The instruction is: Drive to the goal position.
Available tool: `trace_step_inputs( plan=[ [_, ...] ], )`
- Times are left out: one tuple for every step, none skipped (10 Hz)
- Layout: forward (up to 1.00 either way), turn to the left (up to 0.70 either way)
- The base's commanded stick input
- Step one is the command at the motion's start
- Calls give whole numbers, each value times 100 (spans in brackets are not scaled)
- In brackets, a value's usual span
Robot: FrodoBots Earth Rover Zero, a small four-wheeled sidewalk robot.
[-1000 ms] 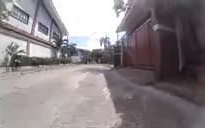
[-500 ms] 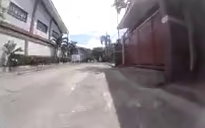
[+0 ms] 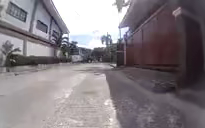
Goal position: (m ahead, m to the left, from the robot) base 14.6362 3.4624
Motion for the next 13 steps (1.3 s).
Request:
trace_step_inputs(
  plan=[
    [70,0],
    [70,0],
    [70,0],
    [70,0],
    [70,0],
    [70,0],
    [70,0],
    [70,0],
    [70,0],
    [70,0],
    [70,0],
    [70,0],
    [70,0]
  ],
)
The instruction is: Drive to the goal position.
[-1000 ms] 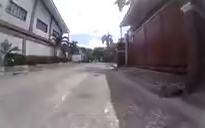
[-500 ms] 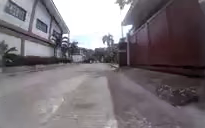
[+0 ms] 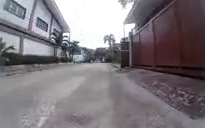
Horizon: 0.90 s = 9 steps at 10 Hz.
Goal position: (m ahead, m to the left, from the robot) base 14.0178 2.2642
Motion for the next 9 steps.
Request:
trace_step_inputs(
  plan=[
    [70,0],
    [70,0],
    [70,0],
    [70,0],
    [70,0],
    [70,0],
    [70,-4],
    [70,-35],
    [70,-35]
  ],
)
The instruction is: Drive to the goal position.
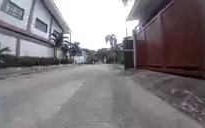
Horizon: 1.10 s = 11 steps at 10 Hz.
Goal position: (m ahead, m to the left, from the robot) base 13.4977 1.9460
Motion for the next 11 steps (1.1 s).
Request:
trace_step_inputs(
  plan=[
    [70,-35],
    [70,-16],
    [70,0],
    [70,0],
    [70,0],
    [70,0],
    [70,0],
    [70,0],
    [70,0],
    [70,0],
    [70,0]
  ],
)
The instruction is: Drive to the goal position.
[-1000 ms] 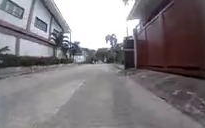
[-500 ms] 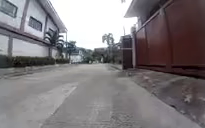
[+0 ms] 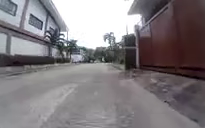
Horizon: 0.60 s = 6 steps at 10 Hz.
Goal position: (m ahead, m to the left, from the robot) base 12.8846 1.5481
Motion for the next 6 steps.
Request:
trace_step_inputs(
  plan=[
    [70,0],
    [70,0],
    [70,0],
    [70,0],
    [70,0],
    [70,0]
  ],
)
